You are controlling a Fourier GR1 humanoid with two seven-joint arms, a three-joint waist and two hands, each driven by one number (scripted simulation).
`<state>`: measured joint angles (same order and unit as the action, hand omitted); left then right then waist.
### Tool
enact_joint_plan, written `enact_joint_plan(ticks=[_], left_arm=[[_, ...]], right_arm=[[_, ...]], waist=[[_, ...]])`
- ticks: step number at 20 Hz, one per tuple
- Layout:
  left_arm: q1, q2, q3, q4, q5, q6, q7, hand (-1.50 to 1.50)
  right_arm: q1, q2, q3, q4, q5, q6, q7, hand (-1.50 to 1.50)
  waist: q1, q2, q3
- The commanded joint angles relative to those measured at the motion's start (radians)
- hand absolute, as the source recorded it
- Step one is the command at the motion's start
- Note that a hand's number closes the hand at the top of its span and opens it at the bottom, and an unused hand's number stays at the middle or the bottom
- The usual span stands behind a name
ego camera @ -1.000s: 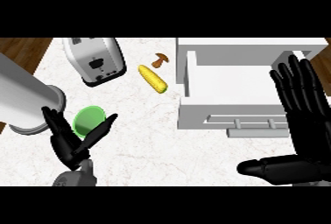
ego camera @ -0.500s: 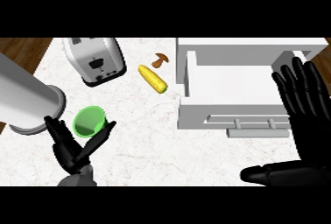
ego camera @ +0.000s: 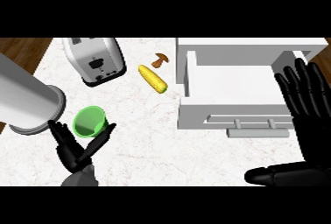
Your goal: Pick up the cup, place it into the drawer and close the drawer
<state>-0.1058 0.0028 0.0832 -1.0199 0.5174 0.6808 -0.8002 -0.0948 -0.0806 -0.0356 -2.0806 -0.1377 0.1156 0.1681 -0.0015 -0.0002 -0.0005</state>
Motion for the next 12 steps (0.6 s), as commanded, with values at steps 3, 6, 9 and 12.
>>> enact_joint_plan(ticks=[3, 6, 9, 12], left_arm=[[-0.032, -0.003, 0.053, 0.203, 0.071, -0.115, -0.171, -1.5], [-0.087, -0.001, 0.114, 0.27, 0.044, -0.155, -0.173, -1.5], [-0.089, 0.049, 0.121, 0.272, 0.045, -0.201, -0.146, -1.5], [-0.114, 0.005, 0.131, 0.336, 0.049, -0.23, -0.238, -1.5]], right_arm=[[0.02, 0.009, -0.003, -0.033, -0.018, 0.001, 0.005, -1.5], [0.025, 0.02, 0.024, -0.035, 0.002, -0.003, 0.014, -1.5], [-0.016, 0.0, 0.018, -0.106, -0.006, -0.024, 0.111, -1.5], [0.005, 0.045, 0.056, -0.004, 0.057, -0.027, -0.02, -1.5]], waist=[[-0.002, 0.001, 0.0], [-0.002, 0.001, 0.0], [-0.002, 0.0, 0.0], [-0.001, 0.001, 0.0]])
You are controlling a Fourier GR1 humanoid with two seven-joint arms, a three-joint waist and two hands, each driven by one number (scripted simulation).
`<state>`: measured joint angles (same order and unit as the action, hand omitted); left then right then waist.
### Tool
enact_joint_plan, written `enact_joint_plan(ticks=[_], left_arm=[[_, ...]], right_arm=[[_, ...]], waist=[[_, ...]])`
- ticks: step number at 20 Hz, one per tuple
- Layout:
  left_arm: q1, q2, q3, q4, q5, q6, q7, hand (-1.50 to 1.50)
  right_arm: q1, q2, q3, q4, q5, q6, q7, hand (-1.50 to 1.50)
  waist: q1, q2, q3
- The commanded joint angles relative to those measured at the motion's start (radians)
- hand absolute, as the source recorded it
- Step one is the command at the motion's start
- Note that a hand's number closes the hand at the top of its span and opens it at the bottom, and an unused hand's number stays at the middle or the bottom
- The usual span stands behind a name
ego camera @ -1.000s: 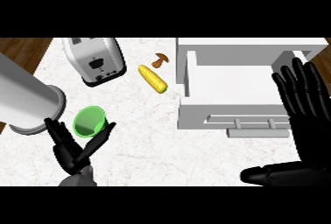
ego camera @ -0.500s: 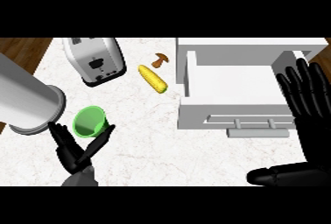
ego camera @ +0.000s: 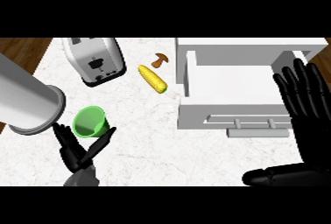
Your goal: Pick up the cup, place it into the drawer and close the drawer
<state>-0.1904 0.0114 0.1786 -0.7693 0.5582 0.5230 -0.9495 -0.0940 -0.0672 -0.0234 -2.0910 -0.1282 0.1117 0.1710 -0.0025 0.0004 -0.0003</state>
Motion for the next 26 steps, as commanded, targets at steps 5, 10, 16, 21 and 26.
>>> enact_joint_plan(ticks=[5, 10, 16, 21, 26], left_arm=[[-0.083, 0.053, 0.068, 0.133, 0.052, -0.12, -0.06, -1.5], [-0.145, -0.005, 0.091, 0.249, 0.063, -0.162, -0.145, -1.5], [-0.175, 0.034, 0.078, 0.239, 0.074, -0.289, -0.085, -1.5], [-0.217, 0.047, 0.108, 0.371, 0.067, -0.422, -0.198, 1.5], [-0.197, 0.029, 0.091, 0.321, 0.036, -0.386, -0.265, 1.5]], right_arm=[[0.02, 0.0, -0.007, 0.025, -0.025, 0.033, -0.046, -1.5], [-0.034, 0.02, 0.025, -0.007, 0.015, -0.029, 0.043, -1.5], [0.047, 0.0, 0.006, -0.044, 0.001, 0.011, 0.009, -1.5], [0.049, -0.017, -0.029, -0.001, -0.042, 0.048, -0.024, -1.5], [-0.061, -0.031, -0.047, 0.052, -0.036, 0.023, 0.011, -1.5]], waist=[[-0.001, 0.001, 0.0], [-0.004, 0.002, -0.001], [-0.007, 0.001, -0.001], [-0.013, 0.005, -0.001], [0.001, 0.001, 0.0]])
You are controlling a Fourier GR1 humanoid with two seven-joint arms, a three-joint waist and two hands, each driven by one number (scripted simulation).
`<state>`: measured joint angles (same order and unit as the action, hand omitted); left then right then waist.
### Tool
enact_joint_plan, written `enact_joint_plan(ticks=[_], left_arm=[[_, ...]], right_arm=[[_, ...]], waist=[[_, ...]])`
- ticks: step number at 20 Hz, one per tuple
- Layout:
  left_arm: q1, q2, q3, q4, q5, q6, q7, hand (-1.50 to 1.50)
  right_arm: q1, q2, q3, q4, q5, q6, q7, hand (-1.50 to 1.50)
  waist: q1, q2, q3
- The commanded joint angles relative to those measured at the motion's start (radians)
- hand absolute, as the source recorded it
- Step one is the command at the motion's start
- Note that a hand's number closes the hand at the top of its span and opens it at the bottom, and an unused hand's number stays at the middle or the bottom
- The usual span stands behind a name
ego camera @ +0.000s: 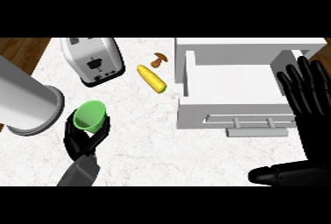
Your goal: Pick up the cup, place it into the drawer and close the drawer
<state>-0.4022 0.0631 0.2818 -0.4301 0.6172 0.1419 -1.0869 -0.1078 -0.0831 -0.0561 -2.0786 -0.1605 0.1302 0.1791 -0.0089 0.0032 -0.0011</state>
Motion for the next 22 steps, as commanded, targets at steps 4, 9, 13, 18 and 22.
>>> enact_joint_plan(ticks=[4, 9, 13, 18, 22], left_arm=[[0.018, 0.056, -0.072, 0.017, -0.092, -0.121, -0.054, 1.5], [0.057, 0.085, -0.229, -0.026, -0.207, -0.342, 0.01, 1.5], [0.067, 0.152, -0.208, -0.074, -0.204, -0.38, -0.012, 1.5], [0.04, 0.103, -0.241, -0.251, -0.191, -0.36, 0.085, 1.5], [0.134, 0.124, -0.308, -0.458, -0.221, -0.336, 0.169, 1.5]], right_arm=[[-0.021, -0.009, -0.018, 0.045, 0.01, 0.011, -0.046, -1.5], [0.02, -0.024, -0.036, -0.017, -0.026, 0.017, 0.003, -1.5], [0.027, -0.026, -0.046, 0.003, -0.033, 0.023, -0.004, -1.5], [-0.021, -0.04, -0.062, -0.004, -0.05, 0.013, 0.031, -1.5], [0.026, -0.019, -0.032, -0.025, -0.01, 0.005, 0.01, -1.5]], waist=[[0.004, 0.0, 0.0], [-0.001, -0.003, 0.001], [0.007, -0.003, 0.001], [0.017, -0.009, 0.002], [0.023, -0.011, 0.003]])
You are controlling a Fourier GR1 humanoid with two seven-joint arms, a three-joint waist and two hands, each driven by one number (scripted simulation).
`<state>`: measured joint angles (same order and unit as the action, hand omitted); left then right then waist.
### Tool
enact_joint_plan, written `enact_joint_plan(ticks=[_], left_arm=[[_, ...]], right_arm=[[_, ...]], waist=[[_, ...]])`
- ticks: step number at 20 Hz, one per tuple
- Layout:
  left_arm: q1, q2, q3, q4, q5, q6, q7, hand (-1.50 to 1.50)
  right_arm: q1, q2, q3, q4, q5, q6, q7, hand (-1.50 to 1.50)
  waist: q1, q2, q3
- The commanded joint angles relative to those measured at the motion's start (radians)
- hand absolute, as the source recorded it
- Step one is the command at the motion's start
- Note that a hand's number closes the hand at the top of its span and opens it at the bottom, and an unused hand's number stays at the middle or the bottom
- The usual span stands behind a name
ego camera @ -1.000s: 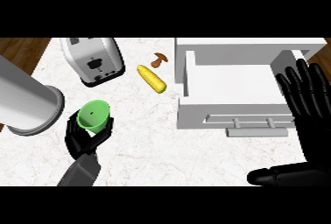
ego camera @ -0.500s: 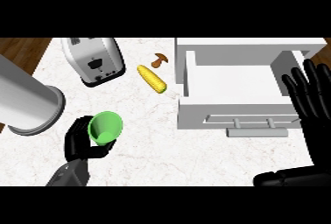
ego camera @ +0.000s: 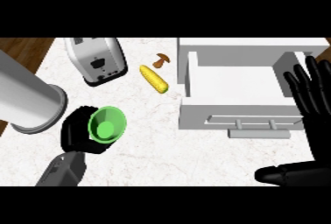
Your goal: Pick up the cup, place it into the drawer and close the drawer
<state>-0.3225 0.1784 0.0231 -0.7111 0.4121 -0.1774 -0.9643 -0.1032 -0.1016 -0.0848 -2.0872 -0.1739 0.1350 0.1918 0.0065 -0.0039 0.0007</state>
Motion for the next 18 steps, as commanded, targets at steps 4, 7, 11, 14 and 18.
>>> enact_joint_plan(ticks=[4, 7, 11, 14, 18], left_arm=[[0.042, -0.008, -0.107, -0.371, -0.019, 0.028, 0.208, 1.5], [0.018, -0.022, -0.118, -0.493, 0.006, 0.062, 0.334, 1.5], [-0.003, -0.031, -0.129, -0.7, 0.037, 0.157, 0.532, 1.5], [-0.049, -0.09, -0.15, -0.737, -0.01, 0.25, 0.567, 1.5], [-0.197, -0.092, -0.131, -0.722, -0.027, 0.305, 0.686, 1.5]], right_arm=[[-0.035, 0.004, 0.013, -0.019, 0.024, -0.042, 0.068, -1.5], [0.016, 0.031, 0.036, 0.003, 0.032, -0.022, 0.001, -1.5], [-0.034, 0.024, 0.048, 0.001, 0.06, -0.041, 0.033, -1.5], [0.04, 0.014, 0.023, -0.03, 0.028, -0.006, -0.004, -1.5], [-0.009, -0.005, -0.003, 0.036, 0.017, 0.007, -0.018, -1.5]], waist=[[0.009, -0.003, 0.001], [0.002, -0.001, 0.0], [0.005, -0.002, 0.0], [-0.007, 0.001, 0.0], [-0.008, 0.003, 0.0]])
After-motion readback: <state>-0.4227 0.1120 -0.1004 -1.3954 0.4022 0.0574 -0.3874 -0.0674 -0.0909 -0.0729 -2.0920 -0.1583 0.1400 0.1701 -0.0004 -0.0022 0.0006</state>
